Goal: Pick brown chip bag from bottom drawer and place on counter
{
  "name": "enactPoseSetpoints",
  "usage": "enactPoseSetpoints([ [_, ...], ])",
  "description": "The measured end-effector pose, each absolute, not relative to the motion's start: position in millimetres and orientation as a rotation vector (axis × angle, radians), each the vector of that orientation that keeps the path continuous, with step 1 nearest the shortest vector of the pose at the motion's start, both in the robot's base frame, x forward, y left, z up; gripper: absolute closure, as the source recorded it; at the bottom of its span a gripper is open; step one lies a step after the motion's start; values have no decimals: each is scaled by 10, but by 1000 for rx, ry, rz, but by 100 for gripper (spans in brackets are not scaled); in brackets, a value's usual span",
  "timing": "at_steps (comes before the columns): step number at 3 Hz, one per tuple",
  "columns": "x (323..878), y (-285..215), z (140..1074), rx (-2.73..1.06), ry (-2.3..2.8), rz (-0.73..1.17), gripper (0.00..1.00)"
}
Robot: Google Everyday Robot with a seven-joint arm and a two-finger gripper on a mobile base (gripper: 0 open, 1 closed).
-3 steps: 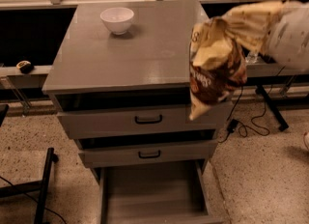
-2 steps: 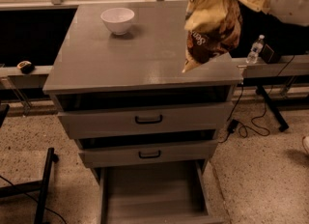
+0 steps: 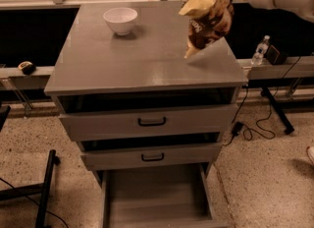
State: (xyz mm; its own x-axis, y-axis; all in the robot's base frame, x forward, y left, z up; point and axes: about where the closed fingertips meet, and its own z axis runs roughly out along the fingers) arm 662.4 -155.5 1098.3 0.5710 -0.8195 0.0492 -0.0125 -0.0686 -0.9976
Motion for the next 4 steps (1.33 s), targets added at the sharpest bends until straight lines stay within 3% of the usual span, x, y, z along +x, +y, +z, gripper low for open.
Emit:
enactPoseSetpoints([
  [1,7186,-1405,10631,-1482,816,-739,100],
  [2,7408,-1235,10444,-1469,832,-694,100],
  [3,7480,-1178,10355,-1398,830,-642,81],
  [4,7461,-976,10381,-1296,768,-530,50],
])
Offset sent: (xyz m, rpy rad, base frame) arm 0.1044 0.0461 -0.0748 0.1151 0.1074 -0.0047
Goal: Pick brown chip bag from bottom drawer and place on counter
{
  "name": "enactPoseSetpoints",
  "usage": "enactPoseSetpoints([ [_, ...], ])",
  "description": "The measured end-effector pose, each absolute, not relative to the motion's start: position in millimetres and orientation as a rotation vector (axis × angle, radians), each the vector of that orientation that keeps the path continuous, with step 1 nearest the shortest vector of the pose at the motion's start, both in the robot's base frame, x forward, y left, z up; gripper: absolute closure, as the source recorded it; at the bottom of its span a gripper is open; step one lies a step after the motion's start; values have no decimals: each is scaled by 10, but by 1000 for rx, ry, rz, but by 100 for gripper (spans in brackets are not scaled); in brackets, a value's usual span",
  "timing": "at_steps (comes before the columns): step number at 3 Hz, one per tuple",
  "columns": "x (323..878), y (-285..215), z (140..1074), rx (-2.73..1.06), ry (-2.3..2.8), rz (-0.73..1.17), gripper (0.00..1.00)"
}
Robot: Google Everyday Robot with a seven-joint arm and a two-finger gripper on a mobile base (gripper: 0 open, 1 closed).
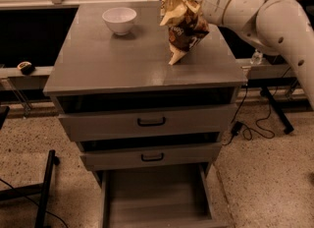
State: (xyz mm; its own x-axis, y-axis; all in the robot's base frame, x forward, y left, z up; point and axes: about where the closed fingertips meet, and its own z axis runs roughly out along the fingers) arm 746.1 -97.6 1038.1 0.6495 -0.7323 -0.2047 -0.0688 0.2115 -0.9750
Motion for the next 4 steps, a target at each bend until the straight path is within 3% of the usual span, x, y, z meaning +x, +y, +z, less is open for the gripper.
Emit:
enactPoseSetpoints([
  [2,7364,-590,10456,-1346,676,-434,4],
  [3,7218,-305,10307,-1625,629,-473,0],
  [4,7061,-580,10173,-1727,687,-502,0],
])
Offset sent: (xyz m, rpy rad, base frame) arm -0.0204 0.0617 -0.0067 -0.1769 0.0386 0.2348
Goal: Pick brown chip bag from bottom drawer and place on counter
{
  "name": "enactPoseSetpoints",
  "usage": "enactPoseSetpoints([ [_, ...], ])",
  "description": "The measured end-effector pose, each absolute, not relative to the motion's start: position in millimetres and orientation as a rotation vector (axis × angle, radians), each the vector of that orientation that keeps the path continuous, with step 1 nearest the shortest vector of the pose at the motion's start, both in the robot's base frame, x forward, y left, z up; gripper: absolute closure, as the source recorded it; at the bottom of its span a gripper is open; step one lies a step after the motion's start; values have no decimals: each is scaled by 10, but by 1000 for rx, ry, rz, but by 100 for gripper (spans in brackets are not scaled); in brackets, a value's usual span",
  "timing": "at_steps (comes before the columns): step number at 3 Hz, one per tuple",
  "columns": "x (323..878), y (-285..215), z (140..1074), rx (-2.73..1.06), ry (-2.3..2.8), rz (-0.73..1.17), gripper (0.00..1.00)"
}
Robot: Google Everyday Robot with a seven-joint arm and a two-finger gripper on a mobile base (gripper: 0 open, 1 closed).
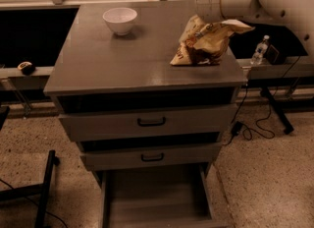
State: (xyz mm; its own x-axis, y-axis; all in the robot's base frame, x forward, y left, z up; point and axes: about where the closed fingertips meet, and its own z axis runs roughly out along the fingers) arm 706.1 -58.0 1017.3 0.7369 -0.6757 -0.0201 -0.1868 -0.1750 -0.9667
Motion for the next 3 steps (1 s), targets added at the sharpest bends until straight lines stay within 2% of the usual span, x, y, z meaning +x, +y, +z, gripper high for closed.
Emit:
enactPoseSetpoints([
  [2,6434,-1563,9916,-1793,878,-554,0],
  [3,6434,-1563,9916,-1793,878,-554,0],
])
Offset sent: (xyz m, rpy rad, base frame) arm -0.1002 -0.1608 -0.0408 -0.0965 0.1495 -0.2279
